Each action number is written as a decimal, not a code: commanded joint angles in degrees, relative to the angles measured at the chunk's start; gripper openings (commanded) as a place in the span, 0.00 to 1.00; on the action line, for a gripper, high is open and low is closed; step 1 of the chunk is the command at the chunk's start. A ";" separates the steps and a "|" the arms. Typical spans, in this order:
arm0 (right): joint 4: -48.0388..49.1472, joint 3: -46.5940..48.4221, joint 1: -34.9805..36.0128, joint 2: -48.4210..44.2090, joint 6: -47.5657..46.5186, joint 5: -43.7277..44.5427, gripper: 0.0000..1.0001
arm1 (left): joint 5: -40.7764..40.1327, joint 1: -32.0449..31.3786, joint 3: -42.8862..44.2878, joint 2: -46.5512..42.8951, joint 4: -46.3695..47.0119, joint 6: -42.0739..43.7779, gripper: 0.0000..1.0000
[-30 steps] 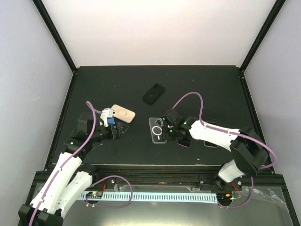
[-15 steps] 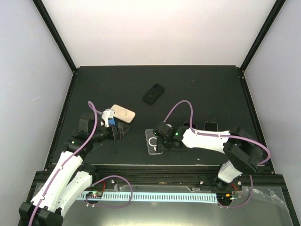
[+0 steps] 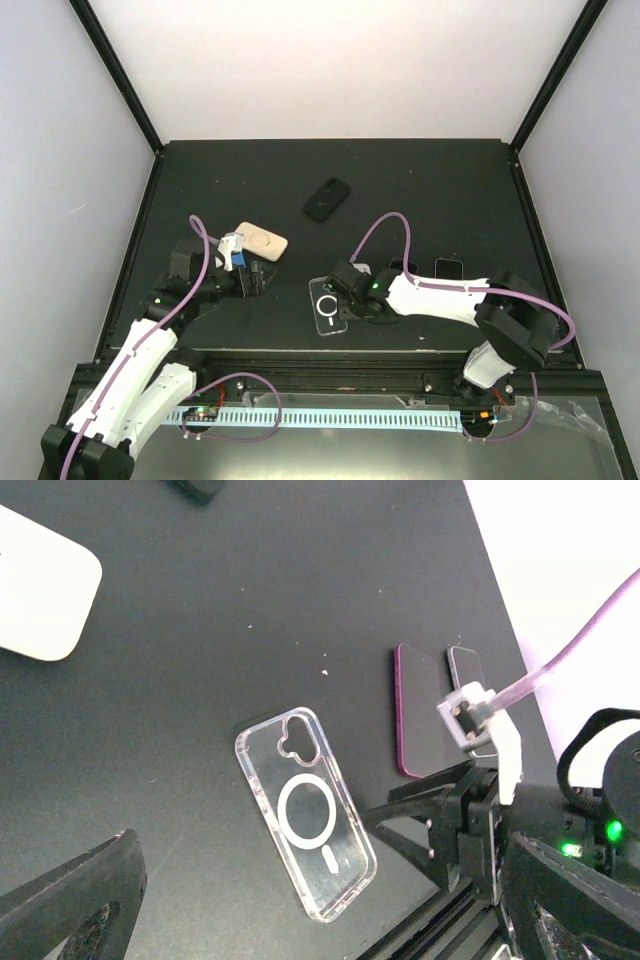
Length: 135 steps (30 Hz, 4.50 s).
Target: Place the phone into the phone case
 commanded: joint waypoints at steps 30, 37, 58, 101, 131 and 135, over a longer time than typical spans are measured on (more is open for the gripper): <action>-2.84 -2.95 -24.48 0.43 -6.13 8.67 1.00 | 1.61 -3.28 -3.90 0.22 3.51 -0.50 0.99; -2.93 -1.11 -24.74 4.11 -8.11 9.00 1.00 | 0.37 -3.28 -2.91 -0.19 2.66 -0.63 0.99; -3.10 -0.01 -22.95 6.67 -12.71 6.14 0.71 | -0.09 -3.76 -4.91 0.18 5.31 -4.28 0.99; 8.55 3.86 -7.73 -7.66 -16.12 -18.75 0.60 | -1.65 -3.81 -9.22 -8.16 5.74 -14.11 0.94; 9.82 9.75 -4.82 10.62 -10.32 -13.09 0.61 | -4.43 -3.88 -8.56 -9.65 2.67 -11.83 0.93; 9.88 9.31 -4.85 10.83 -10.24 -12.52 0.63 | -3.51 -3.89 -8.55 -8.93 3.04 -11.48 0.93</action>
